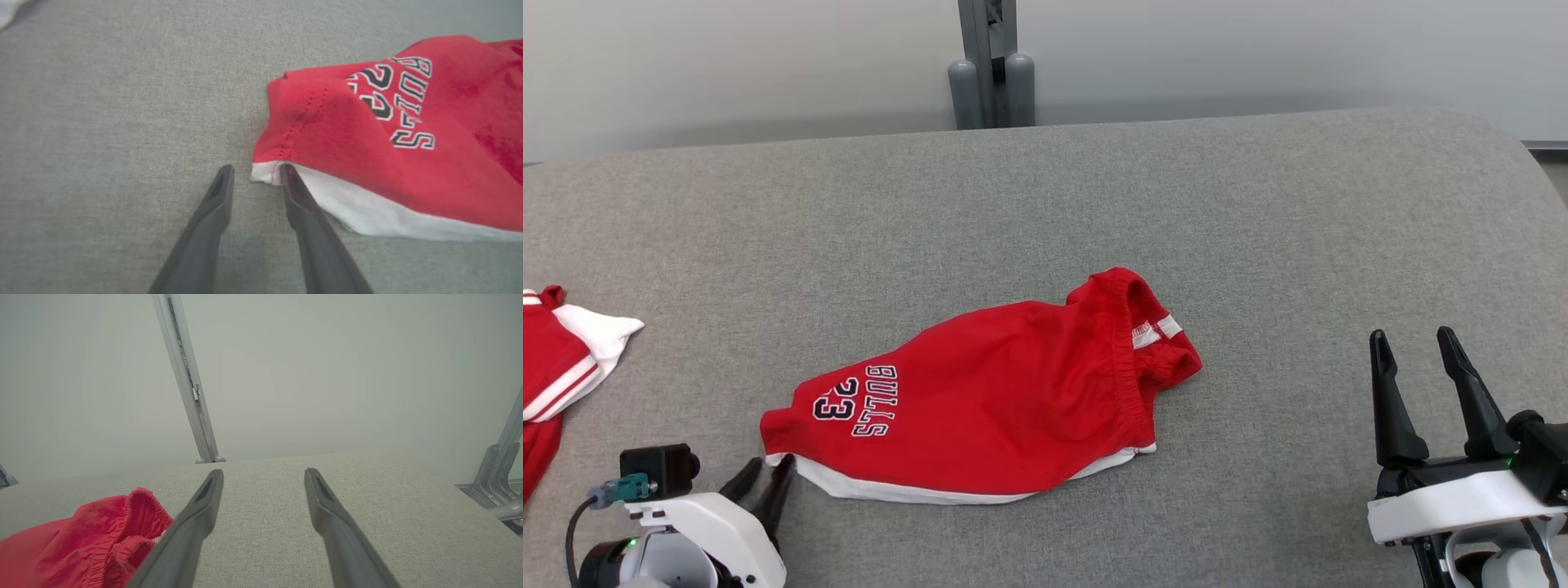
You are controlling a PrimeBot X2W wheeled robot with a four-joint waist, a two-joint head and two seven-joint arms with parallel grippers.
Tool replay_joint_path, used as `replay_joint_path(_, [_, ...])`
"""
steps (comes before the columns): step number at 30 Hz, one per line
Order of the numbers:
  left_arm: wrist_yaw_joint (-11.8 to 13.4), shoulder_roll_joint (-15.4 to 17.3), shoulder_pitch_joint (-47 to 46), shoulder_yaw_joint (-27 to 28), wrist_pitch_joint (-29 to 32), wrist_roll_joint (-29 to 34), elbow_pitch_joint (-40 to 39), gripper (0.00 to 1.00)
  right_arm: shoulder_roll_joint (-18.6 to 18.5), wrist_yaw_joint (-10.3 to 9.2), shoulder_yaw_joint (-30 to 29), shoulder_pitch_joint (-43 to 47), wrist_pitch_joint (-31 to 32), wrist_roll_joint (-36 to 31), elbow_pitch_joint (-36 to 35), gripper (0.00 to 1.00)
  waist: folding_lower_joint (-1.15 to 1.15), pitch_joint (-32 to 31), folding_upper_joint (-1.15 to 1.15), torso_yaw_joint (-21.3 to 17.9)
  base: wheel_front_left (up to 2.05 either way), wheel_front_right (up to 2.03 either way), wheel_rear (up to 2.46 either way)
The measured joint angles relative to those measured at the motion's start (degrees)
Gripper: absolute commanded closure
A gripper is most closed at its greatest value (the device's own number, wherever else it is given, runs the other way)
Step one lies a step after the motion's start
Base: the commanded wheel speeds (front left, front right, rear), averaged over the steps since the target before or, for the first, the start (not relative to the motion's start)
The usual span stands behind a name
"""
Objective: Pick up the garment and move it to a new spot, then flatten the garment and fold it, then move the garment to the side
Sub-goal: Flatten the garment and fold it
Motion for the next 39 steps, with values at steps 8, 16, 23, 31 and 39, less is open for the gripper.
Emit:
replay_joint_path(8, [-0.64, 0.62, -1.36, -2.78, -0.80, -1.37, 0.58, 1.00, -0.10, 0.00, 3.52, -0.59, 0.75, -0.93, 0.09, 0.00, 0.00, 0.81, 0.00, 0.64, 0.00, 0.00, 0.00])
replay_joint_path(16, [-0.77, 1.86, -2.58, -4.77, -1.74, -1.53, -0.77, 1.00, -6.28, 0.07, 19.80, 0.53, 5.80, -1.00, 2.74, 0.00, 0.00, 1.49, 0.00, 1.75, 0.00, 0.00, 0.00])
replay_joint_path(23, [-0.83, 1.82, -4.31, -6.15, -1.78, -1.51, -1.97, 1.00, -12.68, 0.08, 32.22, -4.43, 5.83, -3.80, 7.38, 0.00, 0.00, 2.70, 0.00, 3.04, 0.00, 0.00, 0.00])
replay_joint_path(31, [-0.83, 1.40, -6.30, -7.94, -2.44, -1.46, -1.94, 1.00, -14.35, 0.08, 39.17, -10.93, 4.02, -5.50, 14.43, 0.00, 0.00, 3.77, 0.00, 4.80, 0.00, 0.00, 0.00])
replay_joint_path(39, [-0.83, 1.31, -7.38, -9.62, -5.57, -1.98, -3.36, 1.00, -13.95, 0.08, 42.28, -14.12, 1.36, -0.69, 18.83, 1.00, 0.00, 4.63, 0.00, 6.27, 0.00, 0.00, 0.00])
